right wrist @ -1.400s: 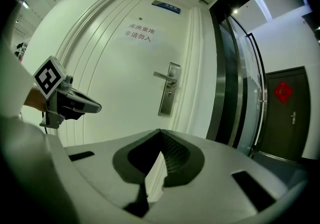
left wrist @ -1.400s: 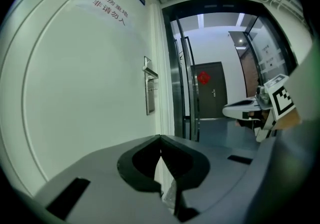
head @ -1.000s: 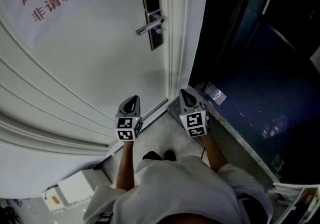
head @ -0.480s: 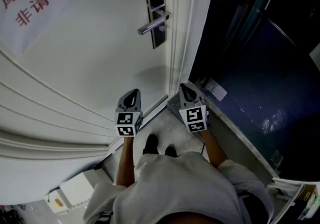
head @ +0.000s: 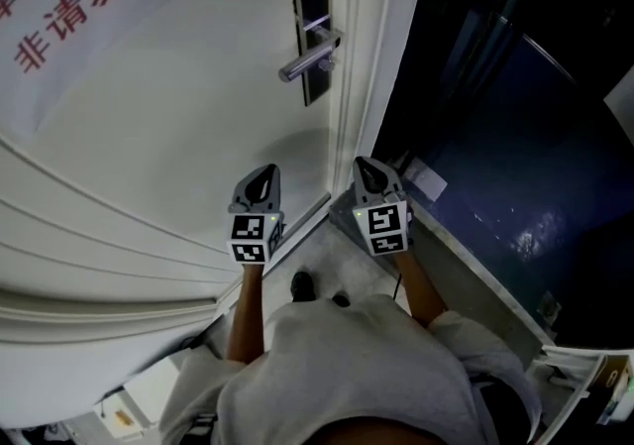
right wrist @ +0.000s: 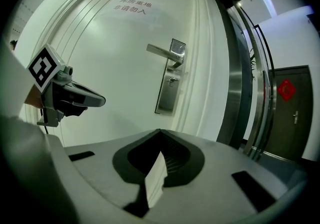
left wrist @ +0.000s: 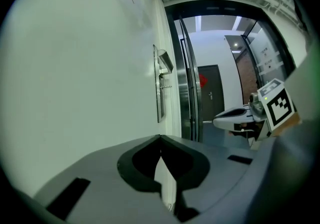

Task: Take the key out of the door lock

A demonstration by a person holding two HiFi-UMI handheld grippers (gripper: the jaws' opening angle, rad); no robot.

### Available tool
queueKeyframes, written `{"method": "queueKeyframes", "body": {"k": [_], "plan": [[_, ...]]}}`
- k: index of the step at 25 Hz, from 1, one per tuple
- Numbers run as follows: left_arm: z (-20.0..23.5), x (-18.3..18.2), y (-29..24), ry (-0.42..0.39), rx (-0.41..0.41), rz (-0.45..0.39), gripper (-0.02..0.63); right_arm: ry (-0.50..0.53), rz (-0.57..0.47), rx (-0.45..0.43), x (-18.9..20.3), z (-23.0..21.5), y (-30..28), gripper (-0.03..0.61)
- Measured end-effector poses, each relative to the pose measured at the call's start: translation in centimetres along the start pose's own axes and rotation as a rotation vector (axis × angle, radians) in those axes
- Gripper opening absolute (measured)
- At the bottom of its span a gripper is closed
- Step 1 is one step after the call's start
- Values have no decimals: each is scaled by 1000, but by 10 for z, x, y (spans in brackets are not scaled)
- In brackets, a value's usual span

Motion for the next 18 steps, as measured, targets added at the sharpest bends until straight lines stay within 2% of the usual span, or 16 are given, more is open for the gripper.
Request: {"method": "queueKeyframes", "body": {"k": [8,18], "plan": [[8,-4,-5,0,7,-9,18,8,-25,-8,-9,4,-13,23],[7,-4,-5,3,-3,-4,18,101,-107,-32,-43,-13,-44,23]]}}
Point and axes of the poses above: the fingertips, and each gripper's own axes: y backward along the fingers, z to its left, x out of its underside, the point moved 10 cm from there along y, backward along the fingers, and after that the axes turned 6 degrees about -z, right-handed, at the moved point
